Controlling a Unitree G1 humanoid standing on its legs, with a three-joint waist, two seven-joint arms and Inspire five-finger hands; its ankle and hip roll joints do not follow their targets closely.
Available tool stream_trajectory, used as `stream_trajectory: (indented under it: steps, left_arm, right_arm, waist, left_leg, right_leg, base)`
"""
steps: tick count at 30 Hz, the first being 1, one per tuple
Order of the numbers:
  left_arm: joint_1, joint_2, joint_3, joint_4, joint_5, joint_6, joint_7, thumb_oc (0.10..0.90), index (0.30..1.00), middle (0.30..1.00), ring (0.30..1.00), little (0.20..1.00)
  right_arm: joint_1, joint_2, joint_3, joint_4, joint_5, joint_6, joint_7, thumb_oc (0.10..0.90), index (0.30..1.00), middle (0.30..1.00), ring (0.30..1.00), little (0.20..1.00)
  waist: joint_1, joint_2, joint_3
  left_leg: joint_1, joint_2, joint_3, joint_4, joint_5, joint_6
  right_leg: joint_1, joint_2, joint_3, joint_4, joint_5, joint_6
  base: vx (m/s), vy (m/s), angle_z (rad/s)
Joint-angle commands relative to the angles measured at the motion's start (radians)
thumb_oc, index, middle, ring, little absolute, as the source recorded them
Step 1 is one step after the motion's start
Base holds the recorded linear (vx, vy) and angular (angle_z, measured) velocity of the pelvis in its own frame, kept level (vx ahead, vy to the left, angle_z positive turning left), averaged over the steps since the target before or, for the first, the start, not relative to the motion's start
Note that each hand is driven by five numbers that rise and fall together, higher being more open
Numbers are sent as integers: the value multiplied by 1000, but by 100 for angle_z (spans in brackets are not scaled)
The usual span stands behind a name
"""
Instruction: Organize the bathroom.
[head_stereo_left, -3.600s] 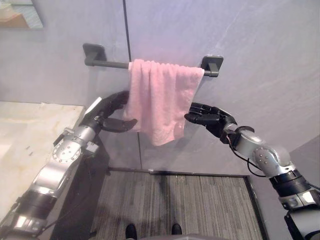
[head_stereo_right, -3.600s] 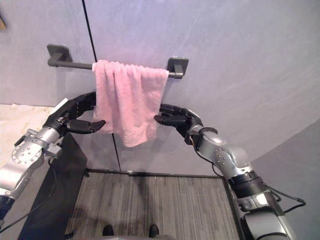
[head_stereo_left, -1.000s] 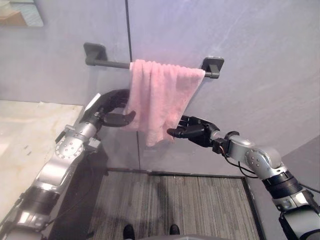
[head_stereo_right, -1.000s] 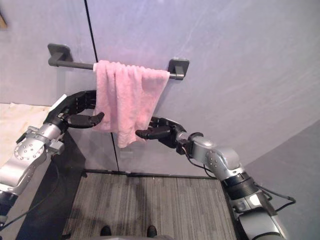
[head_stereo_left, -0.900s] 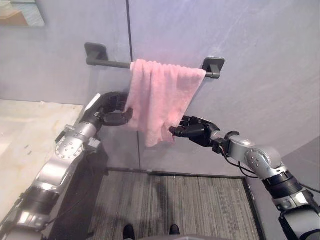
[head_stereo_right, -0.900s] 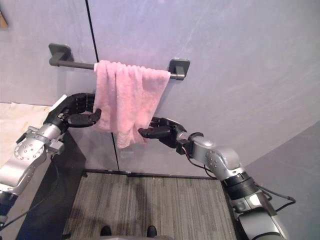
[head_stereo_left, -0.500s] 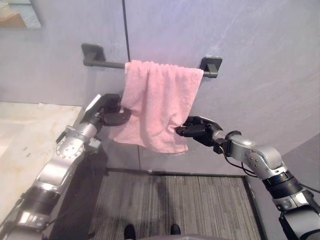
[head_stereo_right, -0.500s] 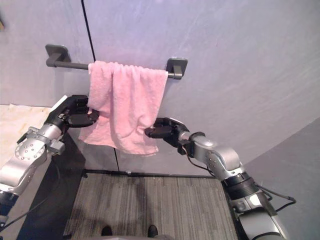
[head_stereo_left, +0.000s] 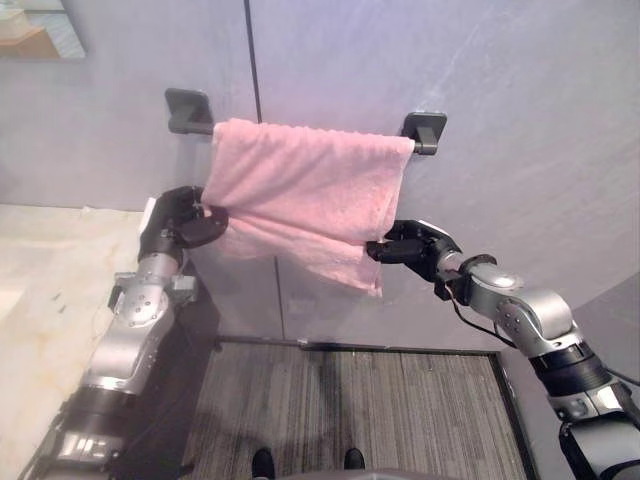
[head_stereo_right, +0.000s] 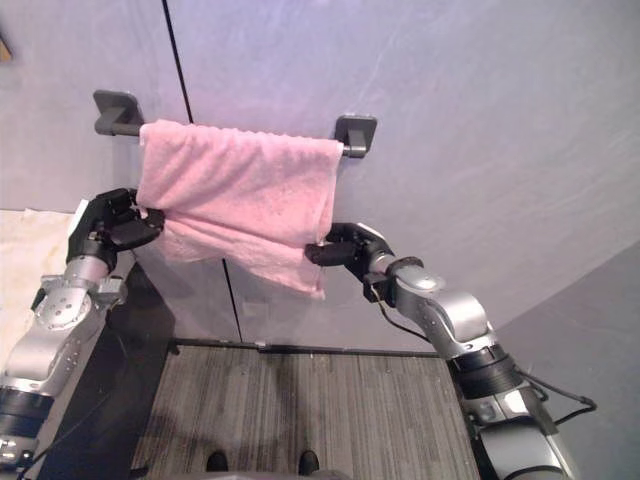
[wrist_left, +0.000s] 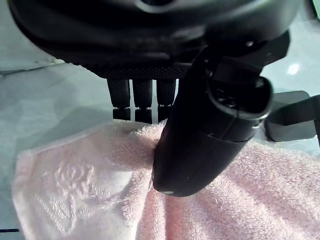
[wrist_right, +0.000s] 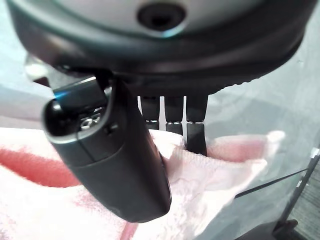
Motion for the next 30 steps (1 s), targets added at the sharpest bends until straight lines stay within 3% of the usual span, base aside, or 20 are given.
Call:
stream_trajectory:
  steps: [1, 8, 9, 10, 11, 30]
  left_arm:
    - [-38, 36, 126, -11, 6, -60, 64, 400, 300, 300, 300, 300]
    - [-36, 41, 115, -16, -1, -42, 23, 405, 307, 307, 307, 307]
    - [-37, 42, 110, -18, 3, -28, 2, 587, 580, 580, 580, 580]
    - [-36, 42, 107, -23, 8, -21, -8, 800, 900, 900, 900, 900]
    - [-35, 42, 105, -25, 11, -15, -17, 800, 900, 900, 900, 900]
    - [11, 50, 107, -26, 11, 43, -101, 800, 900, 900, 900, 900]
  right_arm:
    - [-21, -37, -106, -53, -23, -81, -42, 400, 300, 300, 300, 300]
    - [0, -27, -115, -32, -37, -91, -55, 400, 300, 300, 300, 300]
    - [2, -26, -116, -30, -37, -95, -56, 447, 371, 371, 371, 371]
    - [3, -25, -117, -29, -44, -100, -55, 546, 519, 519, 519, 519]
    - [4, -25, -118, -29, -48, -104, -54, 800, 900, 900, 900, 900]
    - [73, -15, -175, -28, -90, -142, -64, 800, 900, 900, 900, 900]
  waist:
    - [5, 27, -85]
    - [4, 29, -80]
    - [3, 30, -80]
    - [3, 30, -79]
    - [3, 31, -79]
    - [-4, 40, -75]
  left_leg:
    - [49, 110, 41, 1, -18, -43]
    - [52, 111, 42, 1, -19, -44]
    - [52, 111, 43, 1, -19, -44]
    - [52, 111, 43, 1, -20, -44]
    - [53, 111, 45, 1, -20, -43]
    - [55, 108, 59, 1, -22, -39]
  right_leg:
    - [-48, -13, 36, 3, -18, 65]
    - [-47, -14, 35, 3, -17, 66]
    - [-46, -13, 37, 3, -16, 66]
    - [-46, -13, 38, 3, -17, 66]
    - [-47, -13, 38, 3, -17, 66]
    - [-51, -13, 43, 3, -15, 68]
  base:
    - [0, 0, 0]
    - [0, 0, 0]
    - [0, 0, 0]
    - [0, 0, 0]
    - [0, 0, 0]
    - [-9, 1, 0]
